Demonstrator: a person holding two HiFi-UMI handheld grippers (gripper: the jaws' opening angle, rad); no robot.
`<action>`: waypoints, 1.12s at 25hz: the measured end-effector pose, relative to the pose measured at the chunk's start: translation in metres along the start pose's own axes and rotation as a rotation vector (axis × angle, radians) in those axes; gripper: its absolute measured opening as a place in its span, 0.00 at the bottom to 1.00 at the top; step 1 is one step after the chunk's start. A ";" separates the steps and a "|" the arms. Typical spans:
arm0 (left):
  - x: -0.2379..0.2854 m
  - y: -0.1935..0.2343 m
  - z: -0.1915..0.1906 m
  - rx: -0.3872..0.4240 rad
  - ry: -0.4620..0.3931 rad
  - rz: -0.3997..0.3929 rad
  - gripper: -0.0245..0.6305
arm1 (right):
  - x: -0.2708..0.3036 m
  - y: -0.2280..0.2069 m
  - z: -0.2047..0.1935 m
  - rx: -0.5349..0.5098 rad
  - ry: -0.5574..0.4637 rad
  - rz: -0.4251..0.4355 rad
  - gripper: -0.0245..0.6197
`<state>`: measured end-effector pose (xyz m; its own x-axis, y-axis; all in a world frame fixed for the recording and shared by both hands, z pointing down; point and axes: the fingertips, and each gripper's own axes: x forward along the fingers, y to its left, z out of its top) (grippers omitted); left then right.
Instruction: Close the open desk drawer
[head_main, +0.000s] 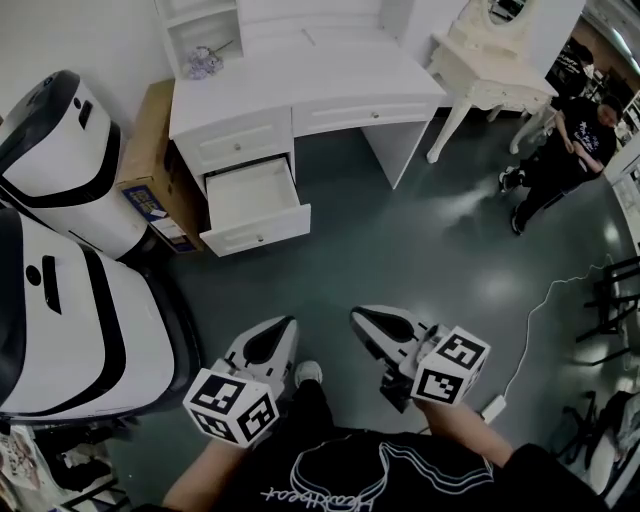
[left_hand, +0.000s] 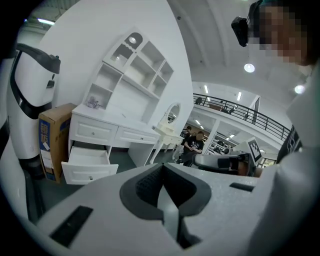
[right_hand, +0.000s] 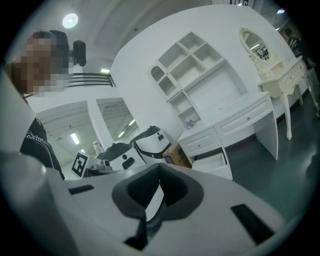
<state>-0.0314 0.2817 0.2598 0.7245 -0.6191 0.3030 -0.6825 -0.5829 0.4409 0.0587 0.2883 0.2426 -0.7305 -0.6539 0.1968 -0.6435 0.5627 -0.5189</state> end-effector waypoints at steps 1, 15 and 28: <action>0.006 0.010 0.003 -0.011 0.002 0.001 0.04 | 0.008 -0.008 0.003 0.004 0.008 -0.010 0.05; 0.063 0.119 0.019 -0.059 0.027 0.075 0.04 | 0.100 -0.079 0.013 -0.023 0.105 -0.081 0.05; 0.148 0.204 -0.016 -0.135 0.066 0.211 0.04 | 0.186 -0.183 -0.028 0.053 0.240 0.010 0.05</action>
<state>-0.0616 0.0792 0.4084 0.5753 -0.6814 0.4524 -0.8033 -0.3664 0.4696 0.0341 0.0778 0.3972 -0.7743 -0.5061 0.3800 -0.6276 0.5371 -0.5636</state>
